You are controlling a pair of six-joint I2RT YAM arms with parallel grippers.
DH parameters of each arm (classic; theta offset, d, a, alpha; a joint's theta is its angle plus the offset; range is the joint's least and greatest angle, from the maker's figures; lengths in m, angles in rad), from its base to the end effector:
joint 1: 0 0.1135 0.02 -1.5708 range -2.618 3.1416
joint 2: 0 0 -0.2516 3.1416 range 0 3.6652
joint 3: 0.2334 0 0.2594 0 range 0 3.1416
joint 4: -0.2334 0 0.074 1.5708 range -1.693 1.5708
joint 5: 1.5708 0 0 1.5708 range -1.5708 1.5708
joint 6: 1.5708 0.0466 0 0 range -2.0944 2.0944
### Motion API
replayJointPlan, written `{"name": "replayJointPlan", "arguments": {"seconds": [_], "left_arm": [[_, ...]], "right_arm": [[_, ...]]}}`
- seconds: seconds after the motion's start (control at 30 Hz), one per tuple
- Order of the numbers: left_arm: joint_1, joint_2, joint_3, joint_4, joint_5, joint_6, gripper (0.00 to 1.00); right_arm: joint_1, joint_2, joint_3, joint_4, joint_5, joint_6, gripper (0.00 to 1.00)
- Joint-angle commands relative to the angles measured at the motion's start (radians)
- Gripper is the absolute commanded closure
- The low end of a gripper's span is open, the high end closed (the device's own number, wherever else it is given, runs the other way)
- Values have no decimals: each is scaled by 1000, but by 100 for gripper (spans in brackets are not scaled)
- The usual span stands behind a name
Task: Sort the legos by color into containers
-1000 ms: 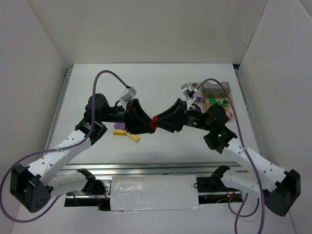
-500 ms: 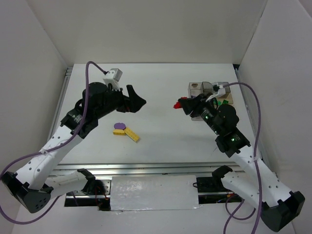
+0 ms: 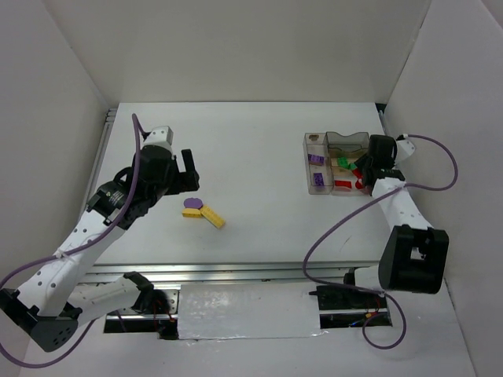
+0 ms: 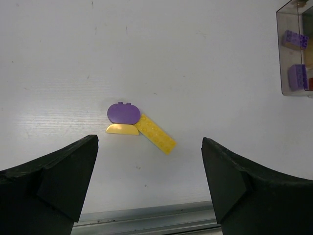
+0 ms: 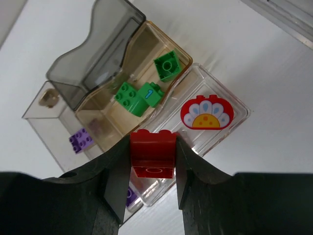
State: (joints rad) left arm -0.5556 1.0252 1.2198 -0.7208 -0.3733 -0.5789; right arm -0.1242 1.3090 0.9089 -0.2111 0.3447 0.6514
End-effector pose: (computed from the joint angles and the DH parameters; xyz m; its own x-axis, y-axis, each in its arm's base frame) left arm 0.2018 -0.1053 0.3773 -0.4793 -0.3020 -0.8240 -0.0466 0.9463 -0.3198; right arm 0.3029 -0.0537 0.2459 -0.2156 0.6020 -0.7688 0.6563 0.6723 0.3423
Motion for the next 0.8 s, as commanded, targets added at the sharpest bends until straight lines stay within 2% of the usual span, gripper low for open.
{"name": "replayJointPlan", "arguments": {"seconds": [0.0,0.23,0.33,0.37,0.4,0.43,0.53,0.67,0.77], "left_arm": [[6,-17,-17,11,-10,16,1],[8,-16,-31,-3,-49,42,0],[8,-20,-29,-2,-52,51,1],[8,-19,-31,-5,-50,53,0],[8,-19,-35,-5,-50,53,1],[8,-19,-37,-5,-50,54,0],[8,-13,-51,3,-50,57,0],[8,-4,-52,-12,-71,42,0],[8,-7,-49,-28,-136,8,0]], "right_arm": [[-26,77,59,51,-10,39,97],[-66,219,99,87,-102,45,90],[-68,246,105,93,-116,42,69],[-66,248,105,93,-122,47,40],[-66,240,96,104,-125,51,29],[-66,237,90,111,-128,47,24],[-63,231,100,102,-144,44,18],[-25,143,96,79,-136,31,14],[93,40,81,72,-135,-25,13]]}}
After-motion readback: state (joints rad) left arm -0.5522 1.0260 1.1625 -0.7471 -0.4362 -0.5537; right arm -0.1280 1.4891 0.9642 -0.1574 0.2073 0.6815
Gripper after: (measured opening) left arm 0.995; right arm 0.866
